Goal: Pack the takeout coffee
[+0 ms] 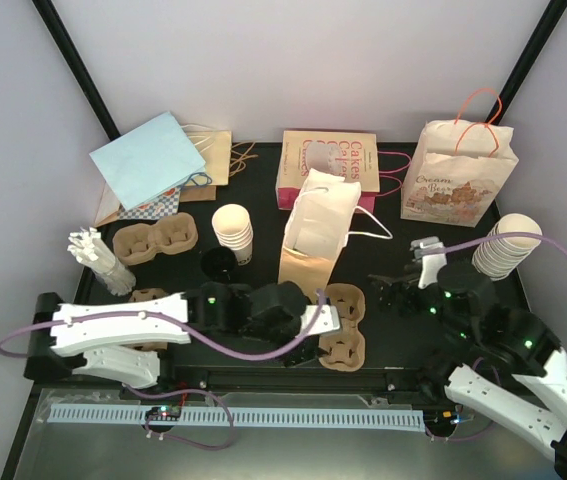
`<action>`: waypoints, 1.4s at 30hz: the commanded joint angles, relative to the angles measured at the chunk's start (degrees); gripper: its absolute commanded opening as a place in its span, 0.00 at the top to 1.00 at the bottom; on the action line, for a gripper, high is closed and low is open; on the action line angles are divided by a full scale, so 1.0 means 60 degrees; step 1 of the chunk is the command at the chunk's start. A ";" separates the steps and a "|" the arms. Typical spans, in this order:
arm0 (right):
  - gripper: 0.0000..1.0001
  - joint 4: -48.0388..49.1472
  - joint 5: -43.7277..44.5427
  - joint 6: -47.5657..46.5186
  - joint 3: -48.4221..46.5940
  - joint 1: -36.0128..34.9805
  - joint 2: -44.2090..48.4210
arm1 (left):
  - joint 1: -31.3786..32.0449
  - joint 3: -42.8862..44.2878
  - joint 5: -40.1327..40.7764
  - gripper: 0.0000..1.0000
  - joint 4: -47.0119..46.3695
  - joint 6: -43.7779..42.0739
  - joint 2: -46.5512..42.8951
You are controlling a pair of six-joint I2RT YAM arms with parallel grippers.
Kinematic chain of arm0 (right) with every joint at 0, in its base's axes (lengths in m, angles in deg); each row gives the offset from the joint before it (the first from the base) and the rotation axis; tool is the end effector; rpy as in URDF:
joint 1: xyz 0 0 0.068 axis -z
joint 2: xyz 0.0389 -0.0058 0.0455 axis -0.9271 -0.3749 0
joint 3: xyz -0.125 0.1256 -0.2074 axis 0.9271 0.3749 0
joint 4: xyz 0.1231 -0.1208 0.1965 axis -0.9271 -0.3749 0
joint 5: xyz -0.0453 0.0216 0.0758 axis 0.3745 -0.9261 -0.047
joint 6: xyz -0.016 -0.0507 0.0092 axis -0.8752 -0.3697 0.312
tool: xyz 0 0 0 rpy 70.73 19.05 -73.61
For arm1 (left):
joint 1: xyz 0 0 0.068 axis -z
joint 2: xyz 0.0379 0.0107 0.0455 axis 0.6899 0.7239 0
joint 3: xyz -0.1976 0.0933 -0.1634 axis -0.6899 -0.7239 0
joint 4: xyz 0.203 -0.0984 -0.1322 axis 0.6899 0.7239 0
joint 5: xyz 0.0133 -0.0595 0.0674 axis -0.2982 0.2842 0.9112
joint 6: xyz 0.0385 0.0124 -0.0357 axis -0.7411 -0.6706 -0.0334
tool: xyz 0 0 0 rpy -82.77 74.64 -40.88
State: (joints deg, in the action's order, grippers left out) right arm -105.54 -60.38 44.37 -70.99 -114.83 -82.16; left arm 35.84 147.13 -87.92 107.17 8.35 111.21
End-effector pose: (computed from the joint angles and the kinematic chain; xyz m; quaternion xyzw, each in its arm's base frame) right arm 0.0600 0.0538 0.3557 -0.0978 0.8550 0.2333 0.4527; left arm 0.0477 -0.2649 0.3050 0.6048 0.7064 -0.2490 0.2704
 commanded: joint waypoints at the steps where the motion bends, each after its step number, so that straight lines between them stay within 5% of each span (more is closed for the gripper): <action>1: 0.00 0.0938 -0.1503 0.1085 0.1177 -0.0046 0.0110 | -0.0024 -0.0143 -0.0180 0.27 -0.0285 0.1695 -0.1141; 13: 0.00 0.0607 -0.1519 0.3395 0.3039 -0.0058 -0.0701 | -0.1402 -0.1356 0.0564 0.24 0.0036 0.5019 -0.4086; 18: 0.00 0.0675 -0.1141 0.4462 0.3707 -0.0049 -0.1254 | -0.2247 -0.1568 0.0524 0.24 0.0634 0.5224 -0.4332; 27: 0.00 0.2807 -0.3163 0.5658 0.5554 -0.0226 -0.1117 | -0.3393 -0.2133 -0.0078 0.24 0.0477 0.5402 -0.4676; 33: 0.00 0.4187 -0.3417 0.6869 0.6392 -0.1350 -0.0982 | -0.3947 -0.2489 -0.0421 0.24 0.0307 0.5322 -0.4728; 42: 0.00 0.6305 -0.3384 0.7581 0.6151 -0.2943 -0.2766 | -0.4240 -0.2546 -0.0379 0.24 0.0479 0.5121 -0.4617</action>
State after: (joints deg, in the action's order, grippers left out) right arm -75.90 -80.25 86.80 -32.46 -129.85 -95.91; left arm 11.20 131.55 -89.52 109.77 39.65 83.36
